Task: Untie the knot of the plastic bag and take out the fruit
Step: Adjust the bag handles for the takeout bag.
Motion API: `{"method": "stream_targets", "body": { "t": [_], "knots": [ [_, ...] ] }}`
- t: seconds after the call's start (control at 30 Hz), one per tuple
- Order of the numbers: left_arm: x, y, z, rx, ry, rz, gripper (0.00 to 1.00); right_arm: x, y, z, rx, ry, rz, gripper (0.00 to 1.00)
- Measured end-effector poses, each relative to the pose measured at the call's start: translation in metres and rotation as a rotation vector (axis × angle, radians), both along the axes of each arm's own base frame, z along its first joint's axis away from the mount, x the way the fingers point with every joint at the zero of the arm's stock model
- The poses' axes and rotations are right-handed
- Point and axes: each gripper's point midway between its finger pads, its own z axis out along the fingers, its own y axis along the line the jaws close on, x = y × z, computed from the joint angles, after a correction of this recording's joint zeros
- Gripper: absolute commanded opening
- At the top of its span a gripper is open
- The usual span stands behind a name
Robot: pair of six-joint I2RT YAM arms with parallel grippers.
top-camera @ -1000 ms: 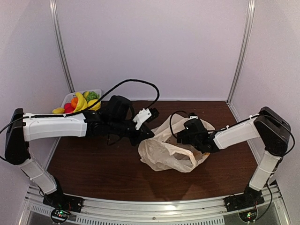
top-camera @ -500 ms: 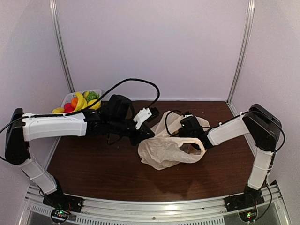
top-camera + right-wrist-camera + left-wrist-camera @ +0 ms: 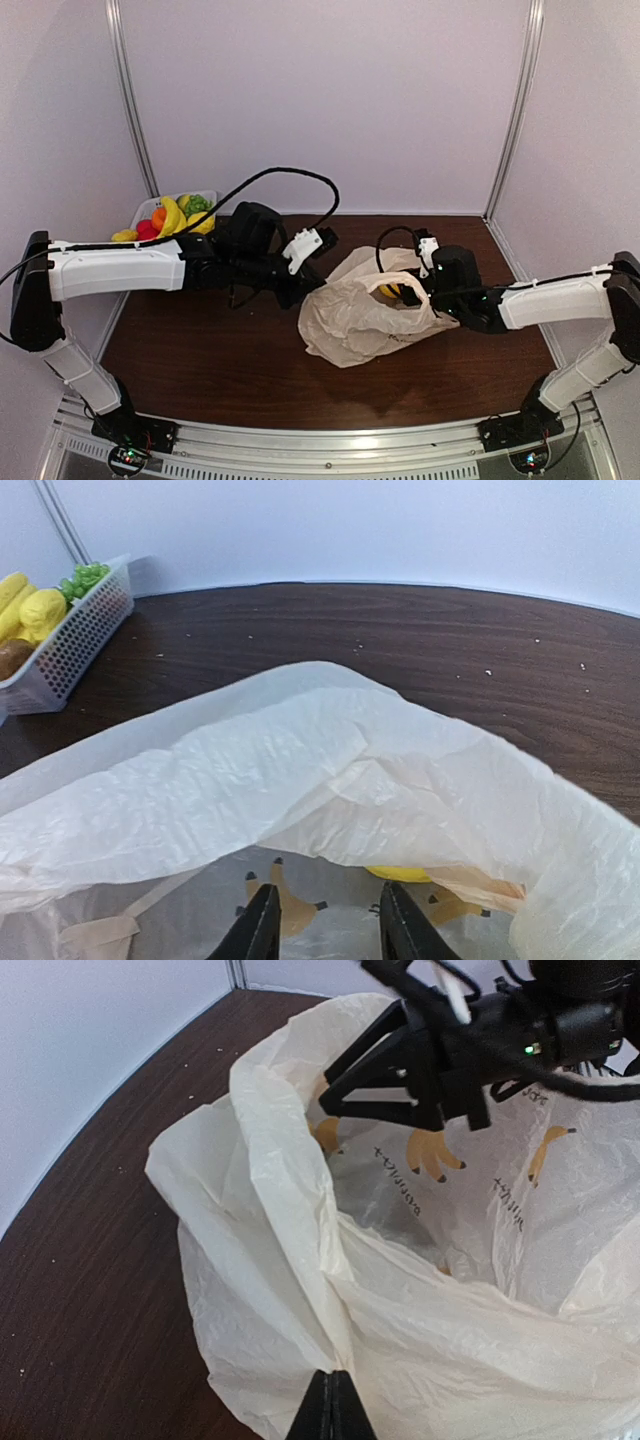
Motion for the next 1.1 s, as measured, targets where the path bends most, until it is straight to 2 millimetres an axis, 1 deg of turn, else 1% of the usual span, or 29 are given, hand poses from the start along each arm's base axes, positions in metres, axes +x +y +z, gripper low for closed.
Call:
{"method": "stream_targets", "body": {
  "t": [0.07,0.27,0.37,0.5,0.6,0.67,0.7,0.73,0.83,0.93,1.03,1.1],
  "knots": [
    [0.003,0.002,-0.001,0.009,-0.009,0.017,0.00,-0.018,-0.004,0.016,0.043,-0.028,0.041,0.35],
    [0.011,0.007,-0.002,0.035,-0.037,0.056,0.00,-0.066,-0.017,0.046,0.161,-0.081,0.153,0.37],
    [0.013,0.009,-0.003,0.045,-0.053,0.063,0.00,-0.086,-0.022,0.063,0.232,-0.115,0.193,0.38],
    [0.012,0.008,-0.003,0.057,-0.077,0.043,0.00,-0.105,-0.029,0.076,0.318,-0.141,0.222,0.38],
    [0.007,0.006,-0.002,0.069,-0.106,0.009,0.00,-0.113,-0.035,0.081,0.371,-0.149,0.224,0.39],
    [0.001,0.005,-0.004,0.078,-0.121,-0.014,0.00,-0.115,-0.035,0.084,0.387,-0.151,0.226,0.41],
    [0.000,0.005,-0.005,0.085,-0.129,-0.018,0.02,-0.115,-0.035,0.085,0.393,-0.151,0.229,0.42],
    [0.000,0.006,-0.005,0.093,-0.139,-0.016,0.08,-0.116,-0.035,0.084,0.395,-0.148,0.231,0.44],
    [0.007,0.010,-0.007,0.122,-0.177,0.015,0.42,-0.116,-0.032,0.078,0.386,-0.124,0.239,0.49],
    [0.013,0.015,-0.004,0.131,-0.192,0.058,0.64,-0.117,-0.027,0.065,0.350,-0.084,0.256,0.56],
    [0.012,0.018,0.012,0.074,-0.163,0.103,0.78,-0.122,-0.022,0.055,0.308,-0.049,0.282,0.62],
    [0.009,0.020,0.034,-0.011,-0.130,0.149,0.82,-0.123,-0.020,0.057,0.278,-0.040,0.295,0.68]
  ]
}}
